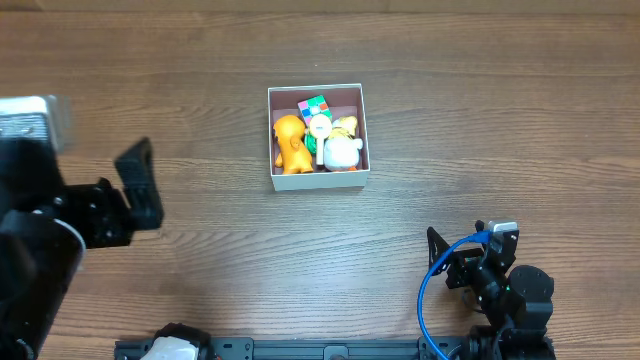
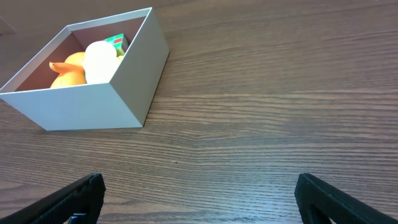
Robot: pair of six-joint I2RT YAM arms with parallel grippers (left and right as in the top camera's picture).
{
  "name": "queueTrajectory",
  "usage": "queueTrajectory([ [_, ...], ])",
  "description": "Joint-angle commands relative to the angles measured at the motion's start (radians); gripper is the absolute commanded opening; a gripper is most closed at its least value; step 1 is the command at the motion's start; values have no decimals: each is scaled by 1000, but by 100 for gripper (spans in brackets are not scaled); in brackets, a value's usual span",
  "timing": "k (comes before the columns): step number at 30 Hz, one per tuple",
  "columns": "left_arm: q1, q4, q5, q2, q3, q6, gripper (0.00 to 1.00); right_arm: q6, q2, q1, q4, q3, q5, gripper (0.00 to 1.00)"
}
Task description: Pack container
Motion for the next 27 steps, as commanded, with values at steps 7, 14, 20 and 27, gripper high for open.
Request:
queueTrajectory([
  [7,220,450,-18,-307,-501,27,100,-1,-12,5,6,-13,10,100],
  [14,284,721,53,-581,-1013,27,100,-1,-12,5,6,-13,10,100],
  [20,308,917,143,-782,-1417,27,100,-1,-12,5,6,-13,10,100],
  [27,318,1003,167,-990,-1767,26,100,-1,-12,5,6,-13,10,100],
])
